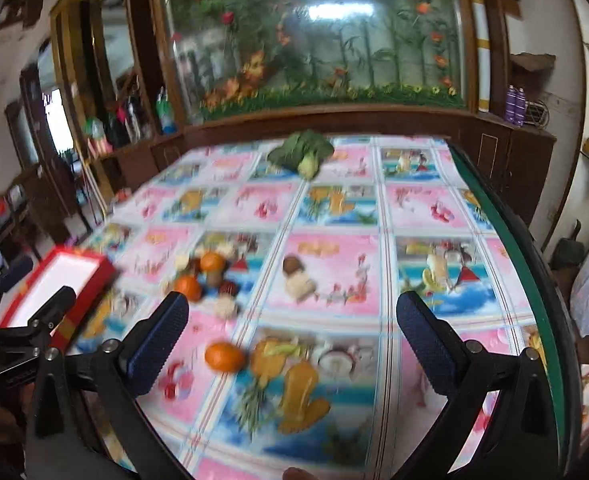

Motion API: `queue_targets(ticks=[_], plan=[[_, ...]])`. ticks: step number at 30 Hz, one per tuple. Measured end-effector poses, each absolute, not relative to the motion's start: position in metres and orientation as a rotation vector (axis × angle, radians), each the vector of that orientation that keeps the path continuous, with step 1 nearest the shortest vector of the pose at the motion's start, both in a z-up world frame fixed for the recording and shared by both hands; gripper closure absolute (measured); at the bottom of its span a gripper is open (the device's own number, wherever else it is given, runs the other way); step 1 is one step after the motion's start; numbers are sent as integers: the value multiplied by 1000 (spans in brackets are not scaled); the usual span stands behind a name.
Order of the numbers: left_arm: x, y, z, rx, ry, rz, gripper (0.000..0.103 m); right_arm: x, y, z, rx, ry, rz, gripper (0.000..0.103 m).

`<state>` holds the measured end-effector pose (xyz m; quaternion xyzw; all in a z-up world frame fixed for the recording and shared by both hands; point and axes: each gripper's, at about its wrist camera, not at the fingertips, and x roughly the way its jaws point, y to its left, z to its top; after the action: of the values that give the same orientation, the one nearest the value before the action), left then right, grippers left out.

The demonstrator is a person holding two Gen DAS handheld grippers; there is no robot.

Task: Organize fruits
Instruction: 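Grasp an orange with the right tool while the left tool grasps another orange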

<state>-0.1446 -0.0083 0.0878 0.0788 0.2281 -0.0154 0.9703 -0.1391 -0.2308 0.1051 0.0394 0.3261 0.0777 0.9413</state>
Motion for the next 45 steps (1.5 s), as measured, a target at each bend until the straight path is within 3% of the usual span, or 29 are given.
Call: queue_targets(ticks=[2, 6, 17, 24, 34, 40, 45], plan=[[-149, -9, 83, 150, 481, -37, 0, -136, -220, 92, 54, 715, 182, 1], [-153, -11, 73, 192, 513, -48, 0, -126, -189, 62, -63, 808, 221, 21], [-135, 12, 86, 155, 553, -39, 0, -97, -153, 33, -63, 964, 424, 39], [-95, -2, 83, 222, 615, -108, 1, -94, -135, 25, -56, 1015, 569, 66], [-46, -30, 73, 397, 700, -237, 1, -77, -170, 31, 69, 959, 598, 66], [-30, -63, 51, 506, 773, -320, 4, -64, -256, 56, 378, 834, 433, 67], [-18, -78, 37, 534, 833, -357, 26, -59, -286, 54, 515, 814, 358, 67]])
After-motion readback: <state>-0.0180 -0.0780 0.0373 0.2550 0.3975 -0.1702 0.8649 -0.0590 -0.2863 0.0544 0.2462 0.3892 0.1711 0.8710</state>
